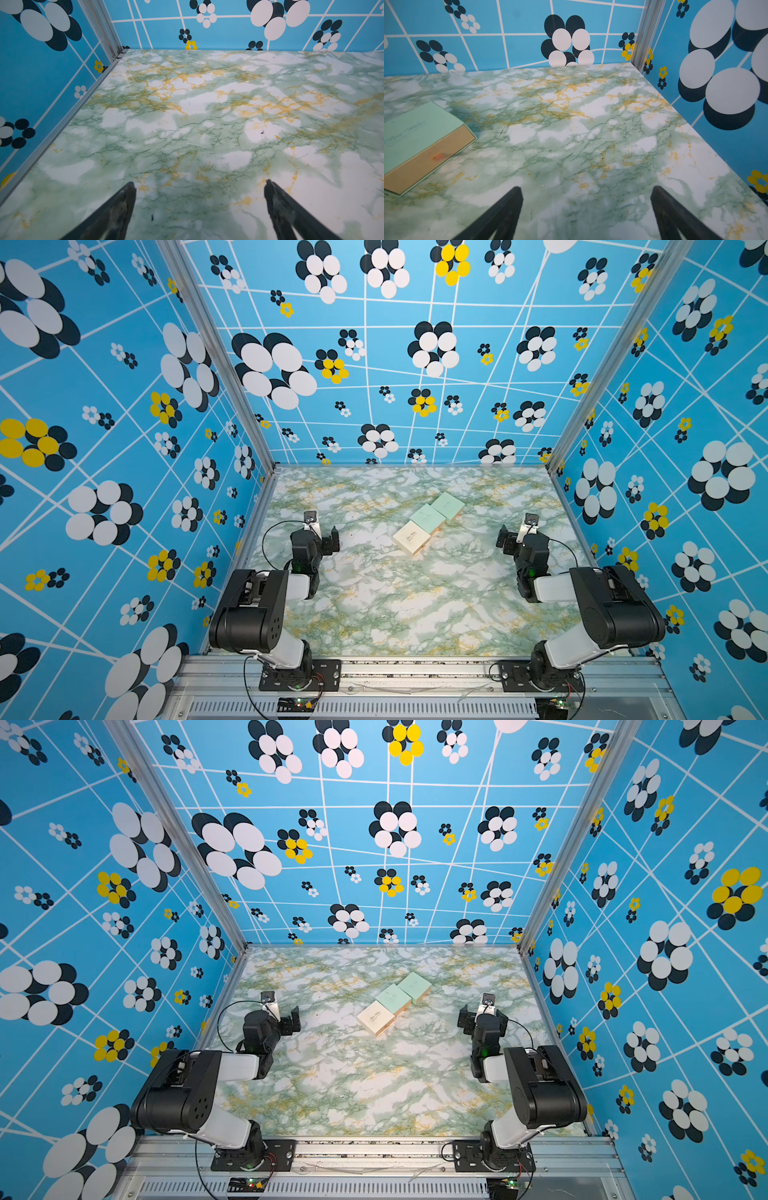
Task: Take out the earrings from the drawer-style jewelry box
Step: Move the jewelry box to the center of the board.
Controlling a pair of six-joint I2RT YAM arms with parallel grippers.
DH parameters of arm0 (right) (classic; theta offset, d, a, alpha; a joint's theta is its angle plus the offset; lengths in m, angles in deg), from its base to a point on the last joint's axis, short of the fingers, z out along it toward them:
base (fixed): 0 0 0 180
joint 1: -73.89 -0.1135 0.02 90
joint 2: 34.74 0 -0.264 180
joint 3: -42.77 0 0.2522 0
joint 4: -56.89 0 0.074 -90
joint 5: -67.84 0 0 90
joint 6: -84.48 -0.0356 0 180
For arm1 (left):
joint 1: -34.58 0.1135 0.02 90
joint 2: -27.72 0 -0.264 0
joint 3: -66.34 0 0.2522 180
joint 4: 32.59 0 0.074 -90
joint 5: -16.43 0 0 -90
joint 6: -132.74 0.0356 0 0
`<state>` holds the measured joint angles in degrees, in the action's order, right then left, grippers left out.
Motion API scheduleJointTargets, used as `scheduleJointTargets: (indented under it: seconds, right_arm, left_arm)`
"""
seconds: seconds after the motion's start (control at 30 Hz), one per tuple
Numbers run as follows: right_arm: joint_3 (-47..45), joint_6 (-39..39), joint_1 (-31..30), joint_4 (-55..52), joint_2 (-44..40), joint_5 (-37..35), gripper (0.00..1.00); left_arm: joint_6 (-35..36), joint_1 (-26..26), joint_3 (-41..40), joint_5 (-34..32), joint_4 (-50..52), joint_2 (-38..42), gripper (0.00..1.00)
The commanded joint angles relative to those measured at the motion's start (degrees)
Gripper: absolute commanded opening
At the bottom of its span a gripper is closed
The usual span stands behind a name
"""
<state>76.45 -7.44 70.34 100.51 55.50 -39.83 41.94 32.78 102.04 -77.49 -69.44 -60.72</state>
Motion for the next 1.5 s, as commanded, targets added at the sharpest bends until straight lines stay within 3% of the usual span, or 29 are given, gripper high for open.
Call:
scheduleJointTargets:
  seconds: [0.0, 0.07, 0.17, 0.3, 0.4, 0.53, 0.67, 0.83, 0.97, 1.1, 1.23, 1.47]
  right_arm:
    - [-0.2, 0.1, 0.3, 1.1, -0.4, -1.0, 0.99]
    - [-1.6, -0.3, 0.3, 3.6, -0.6, -1.9, 0.98]
    - [-2.1, -0.3, 0.3, 2.9, -2.6, -1.8, 0.97]
    - [-0.7, 0.2, 0.3, -4.0, -7.6, -0.9, 0.97]
    - [0.2, 0.6, 0.3, -10.8, -13.8, 0.4, 0.96]
    - [4.7, -1.9, 0.3, -25.5, -24.6, 4.9, 0.95]
    - [16.2, -9.3, 0.2, -47.6, -30.0, 11.6, 0.93]
    - [24.7, -20.4, -0.3, -58.3, -29.5, 24.5, 0.9]
    - [26.9, -27.2, -2.6, -62.4, -27.7, 30.8, 0.89]
    - [25.1, -31.8, -8.1, -62.3, -25.7, 31.5, 0.88]
    - [22.4, -33.9, -11.8, -60.3, -23.4, 31.3, 0.86]
    - [23.4, -35.5, -14.9, -59.3, -17.5, 32.7, 0.81]
  left_arm:
    - [0.3, -0.4, 0.2, -1.0, -1.1, 0.4, 0.99]
    - [0.9, -0.8, 1.1, -0.5, 2.3, 2.4, 0.99]
    - [1.1, -1.1, 6.9, -0.5, 15.5, 6.0, 0.99]
    - [1.9, -2.7, 12.4, 0.2, 26.5, 10.1, 0.99]
    - [-1.4, -4.3, 15.1, 2.2, 31.3, 12.6, 0.99]
    - [-4.9, -9.2, 20.7, 3.2, 39.9, 13.1, 0.99]
    - [-8.1, -15.8, 30.3, 5.6, 50.8, 9.2, 0.99]
    - [-12.5, -22.8, 38.2, 7.4, 55.6, 2.0, 0.99]
    - [-21.2, -23.3, 42.8, 11.8, 58.7, -3.0, 0.99]
    - [-27.9, -24.2, 43.3, 17.8, 56.1, -5.8, 0.97]
    - [-32.4, -24.5, 43.9, 18.0, 57.6, -8.7, 0.94]
    - [-29.5, -24.8, 51.7, 12.8, 70.5, -15.0, 0.82]
